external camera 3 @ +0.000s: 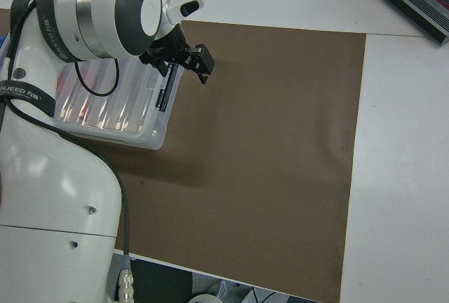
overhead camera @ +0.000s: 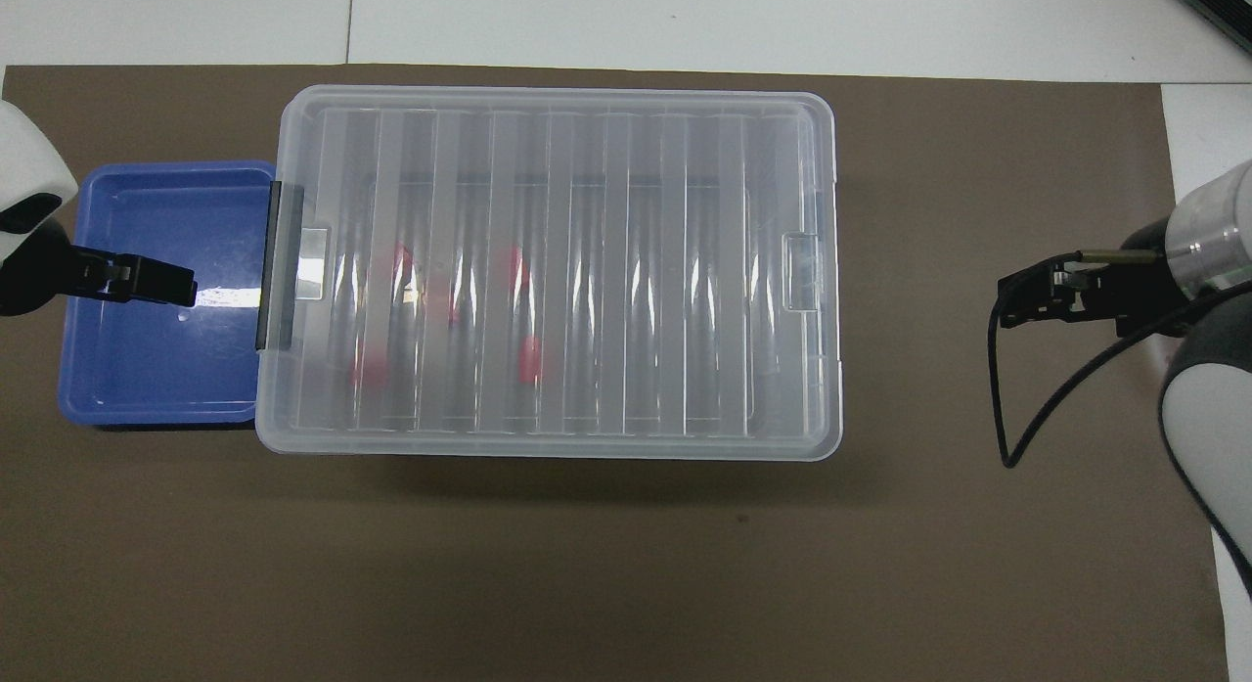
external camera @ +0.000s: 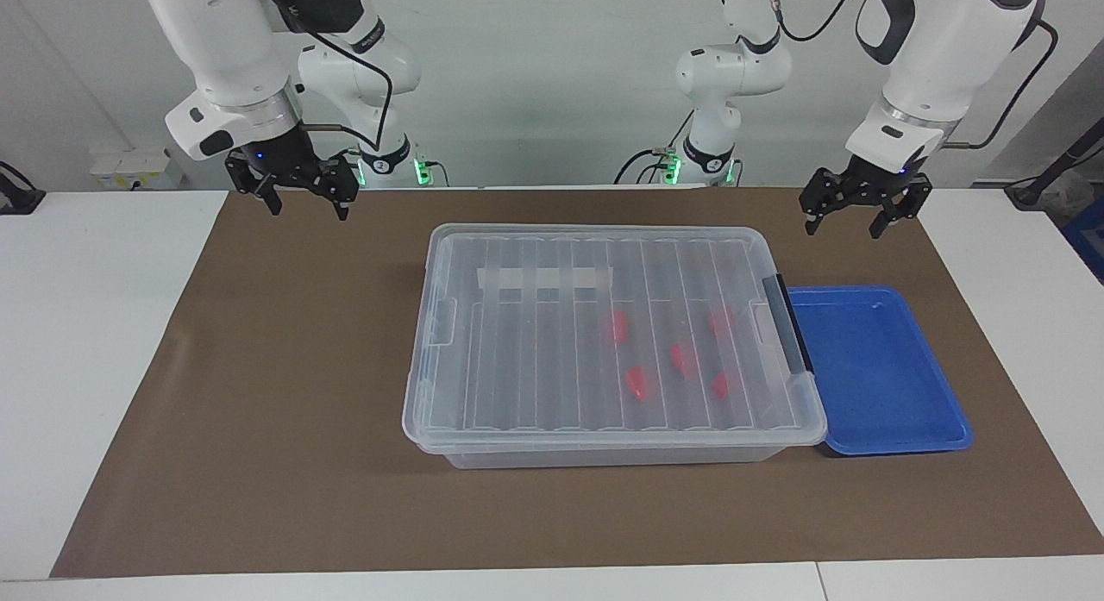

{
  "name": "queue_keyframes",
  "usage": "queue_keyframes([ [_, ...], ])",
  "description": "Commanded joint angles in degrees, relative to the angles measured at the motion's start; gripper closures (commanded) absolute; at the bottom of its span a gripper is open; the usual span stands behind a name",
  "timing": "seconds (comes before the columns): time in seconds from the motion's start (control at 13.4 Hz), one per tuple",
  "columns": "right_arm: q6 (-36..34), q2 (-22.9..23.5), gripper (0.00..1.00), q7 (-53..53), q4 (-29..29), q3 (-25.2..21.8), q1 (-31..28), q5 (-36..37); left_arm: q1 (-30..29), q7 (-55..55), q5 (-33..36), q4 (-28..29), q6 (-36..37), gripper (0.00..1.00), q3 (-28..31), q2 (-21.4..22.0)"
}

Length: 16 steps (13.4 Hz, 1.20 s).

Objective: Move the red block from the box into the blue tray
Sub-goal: 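Move the right gripper to the edge of the clear lid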

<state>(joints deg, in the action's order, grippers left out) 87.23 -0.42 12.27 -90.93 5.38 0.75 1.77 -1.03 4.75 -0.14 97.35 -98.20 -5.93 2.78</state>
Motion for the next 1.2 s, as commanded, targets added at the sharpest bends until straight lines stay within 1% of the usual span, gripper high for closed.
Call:
queue_keyframes([
  [0.0, -0.4, -0.6, 0.0, -1.2, -0.8, 0.2, -0.7, -0.1, 0.0, 0.5, -0.7, 2.1, -0.7, 0.0, 0.4, 1.8],
  [0.37, 0.1, -0.6, 0.0, -0.9, -1.1, 0.2, -0.8, -0.5, 0.0, 0.5, -0.7, 2.1, -0.7, 0.0, 0.4, 1.8],
  [0.45, 3.4, -1.0, 0.0, -0.4, -2.5, 0.2, -0.7, -1.8, 0.0, 0.5, -0.7, 2.1, -0.7, 0.0, 0.4, 1.8],
  [0.6, 12.9, -3.6, 0.0, -0.4, -9.9, 0.2, -0.7, -2.4, 0.0, 0.5, -0.7, 2.1, -0.7, 0.0, 0.4, 1.8],
  [0.67, 17.0, -4.8, 0.0, -0.2, -14.1, 0.2, -0.7, -2.4, 0.0, 0.5, -0.7, 2.1, -0.7, 0.0, 0.4, 1.8],
  [0.75, 20.0, -5.4, 0.0, -0.1, -16.7, 0.2, -0.7, -2.4, 0.0, 0.5, -0.7, 2.1, -0.7, 0.0, 0.4, 1.8],
  [0.97, 24.2, -4.3, 0.0, 0.9, -19.3, 0.2, 0.2, -2.4, 0.0, 0.5, -0.7, 2.1, -0.7, 0.0, 0.4, 1.8],
  [1.12, 26.8, -3.2, 0.0, 3.4, -21.0, 0.3, 1.6, -2.6, 0.0, 0.5, -0.7, 2.1, -0.7, 0.0, 0.4, 1.8],
])
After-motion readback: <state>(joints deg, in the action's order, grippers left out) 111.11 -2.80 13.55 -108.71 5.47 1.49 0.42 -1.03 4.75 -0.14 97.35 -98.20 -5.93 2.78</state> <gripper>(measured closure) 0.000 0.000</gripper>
